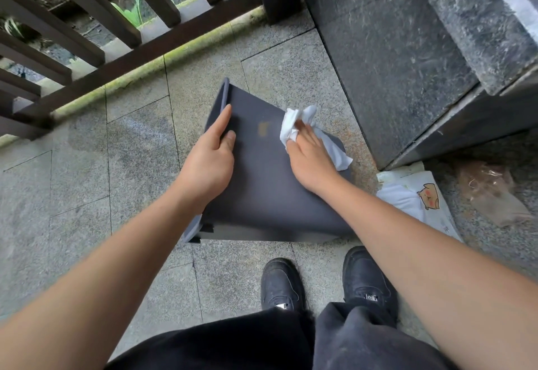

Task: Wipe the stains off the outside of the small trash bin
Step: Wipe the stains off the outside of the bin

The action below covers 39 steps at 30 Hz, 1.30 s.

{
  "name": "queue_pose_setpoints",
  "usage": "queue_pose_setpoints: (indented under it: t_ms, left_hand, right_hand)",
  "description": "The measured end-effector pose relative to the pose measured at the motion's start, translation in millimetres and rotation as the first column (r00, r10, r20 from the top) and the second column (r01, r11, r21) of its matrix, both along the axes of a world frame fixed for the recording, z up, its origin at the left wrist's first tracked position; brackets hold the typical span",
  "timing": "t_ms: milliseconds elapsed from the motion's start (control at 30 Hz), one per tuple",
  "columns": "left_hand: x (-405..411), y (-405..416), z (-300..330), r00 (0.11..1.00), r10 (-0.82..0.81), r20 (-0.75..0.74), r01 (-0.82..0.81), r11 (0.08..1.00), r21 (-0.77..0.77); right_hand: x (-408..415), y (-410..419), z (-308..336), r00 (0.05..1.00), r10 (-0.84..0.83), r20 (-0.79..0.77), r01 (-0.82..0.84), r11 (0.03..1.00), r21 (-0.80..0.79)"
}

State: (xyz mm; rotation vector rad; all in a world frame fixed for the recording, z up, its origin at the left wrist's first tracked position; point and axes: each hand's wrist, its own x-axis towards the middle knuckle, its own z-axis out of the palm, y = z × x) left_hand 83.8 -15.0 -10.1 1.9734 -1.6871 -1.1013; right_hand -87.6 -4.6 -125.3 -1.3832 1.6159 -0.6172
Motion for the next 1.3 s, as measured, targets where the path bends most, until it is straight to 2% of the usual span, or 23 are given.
queue_pose_setpoints:
  t_ms: [200, 367, 533, 600, 700, 867, 967, 1033, 1133, 1200, 1300]
  left_hand:
    - [-6, -4, 1, 1.0, -0.018, -0.005, 0.018, 1.0, -0.014]
    - [-19, -3, 6, 0.996, -0.091, 0.004, 0.091, 0.996, -0.008]
    - [-32, 3, 8, 0.988, -0.155, 0.013, 0.156, 0.987, -0.029]
    - [-32, 1, 8, 0.989, -0.147, 0.009, 0.147, 0.989, -0.029]
    - [-27, -1, 8, 0.99, -0.144, 0.009, 0.144, 0.989, -0.011]
    - [-25, 1, 9, 0.983, -0.182, 0.013, 0.182, 0.983, 0.006]
    - [-28, 3, 13, 0.976, -0.216, 0.039, 0.216, 0.976, -0.006]
    - [-30, 5, 14, 0.966, -0.248, 0.071, 0.25, 0.968, -0.022]
    - [-29, 4, 12, 0.961, -0.264, 0.079, 0.268, 0.962, -0.044]
    - [-27, 3, 10, 0.967, -0.25, 0.052, 0.252, 0.966, -0.05]
    - [-21, 3, 8, 0.976, -0.219, -0.01, 0.218, 0.975, -0.047]
  right_hand:
    - [12, 53, 23, 0.993, 0.002, 0.117, 0.012, 0.993, -0.121]
    - [26, 77, 46, 0.976, 0.142, 0.167, -0.084, 0.946, -0.312]
    - [15, 87, 29, 0.966, 0.18, 0.183, -0.095, 0.913, -0.396]
    - [5, 84, 15, 0.974, 0.101, 0.204, -0.025, 0.938, -0.345]
    - [-11, 70, -7, 0.972, -0.119, 0.201, 0.152, 0.976, -0.157]
    - [-28, 32, -24, 0.946, -0.259, 0.192, 0.25, 0.965, 0.074]
    - [-24, 21, -11, 0.915, -0.339, 0.22, 0.314, 0.939, 0.14]
    - [-13, 22, 5, 0.913, -0.302, 0.274, 0.304, 0.952, 0.037]
    - [11, 30, 35, 0.929, -0.123, 0.348, 0.2, 0.96, -0.194]
    - [28, 40, 46, 0.952, 0.012, 0.305, 0.095, 0.937, -0.335]
    - [39, 59, 47, 0.964, 0.14, 0.226, -0.028, 0.899, -0.437]
